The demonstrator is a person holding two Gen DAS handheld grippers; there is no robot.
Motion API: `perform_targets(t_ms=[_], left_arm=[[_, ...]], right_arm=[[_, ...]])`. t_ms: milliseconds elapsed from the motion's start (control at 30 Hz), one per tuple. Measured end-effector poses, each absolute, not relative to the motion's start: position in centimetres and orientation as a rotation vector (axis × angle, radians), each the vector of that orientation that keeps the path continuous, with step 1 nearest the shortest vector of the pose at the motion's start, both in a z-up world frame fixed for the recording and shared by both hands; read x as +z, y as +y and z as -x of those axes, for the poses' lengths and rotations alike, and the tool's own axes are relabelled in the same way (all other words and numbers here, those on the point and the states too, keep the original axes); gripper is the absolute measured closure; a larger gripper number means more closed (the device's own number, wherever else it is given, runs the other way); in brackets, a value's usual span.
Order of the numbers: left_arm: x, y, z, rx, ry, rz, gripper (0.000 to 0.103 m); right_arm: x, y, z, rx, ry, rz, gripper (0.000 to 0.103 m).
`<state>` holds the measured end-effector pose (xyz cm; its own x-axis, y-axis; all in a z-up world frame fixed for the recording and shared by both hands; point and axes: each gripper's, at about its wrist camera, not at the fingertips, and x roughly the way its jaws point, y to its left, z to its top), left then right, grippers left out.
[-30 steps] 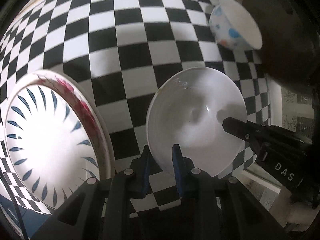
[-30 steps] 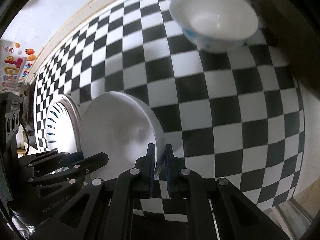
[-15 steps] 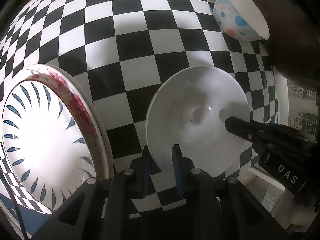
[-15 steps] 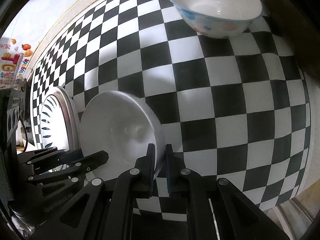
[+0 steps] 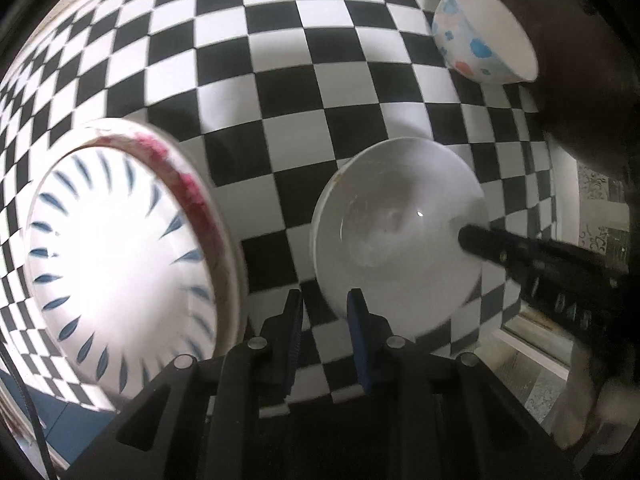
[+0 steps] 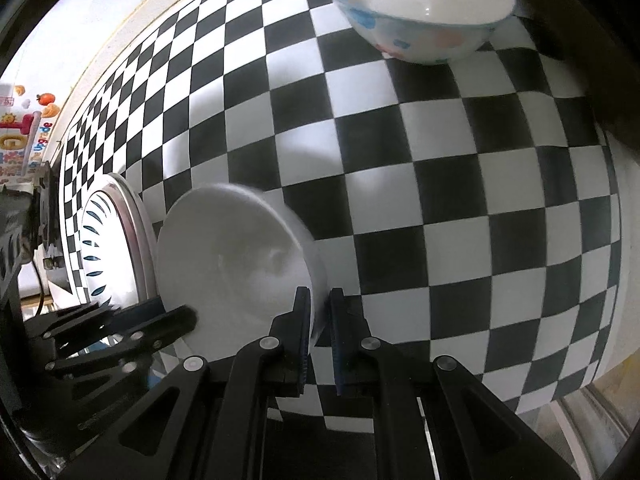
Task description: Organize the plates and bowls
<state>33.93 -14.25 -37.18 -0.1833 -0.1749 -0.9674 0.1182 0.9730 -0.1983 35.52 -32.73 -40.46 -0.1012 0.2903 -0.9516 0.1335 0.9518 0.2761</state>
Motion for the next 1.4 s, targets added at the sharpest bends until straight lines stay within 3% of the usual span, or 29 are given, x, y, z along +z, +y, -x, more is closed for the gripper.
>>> perform_targets(t_ms=[200,333,600,800,1067,1133,1400], left_arm=[[-31.8,-14.8,-34.0,-0.308,1.636,0.006,0.082],[-30.4,-16.4,-37.6,-0.335,1.557,0.002,0.079],[-33.1,-20.3,-48.6,-0.403,1.583,0.156,0.079],[-36.9,-24.7,-53.3,-0.427,1.653,0.093,0.079],[-41.6,-28.5,-56.0,-0.421,1.737,-0.024,0.08],[-42.3,-29.0,-56.1,-0.424,1.739,-0.054,0.093],[-42.0,-26.6,-55.9,-0.408,1.703,-0.087,0.094]], right_arm=[[-36.7,-34.0,-36.8,0.087,1.616,-0.297,0.091],[-34.6,-35.8,-38.9,-0.002,1.527,-0.25,0.084],[-35.3,-39.4,-41.9,-0.188,1.431,-0.335,0.084],[-35.9,-40.9,-42.7,-0.315,1.352,-0.434,0.084],[-37.0,-40.5,-44.4,-0.38,1.318,-0.444,0.084],[-37.2,-40.3,-44.5,-0.395,1.317,-0.432,0.084],[-37.4,-40.1,-44.7,-0.35,1.324,-0.446,0.084]])
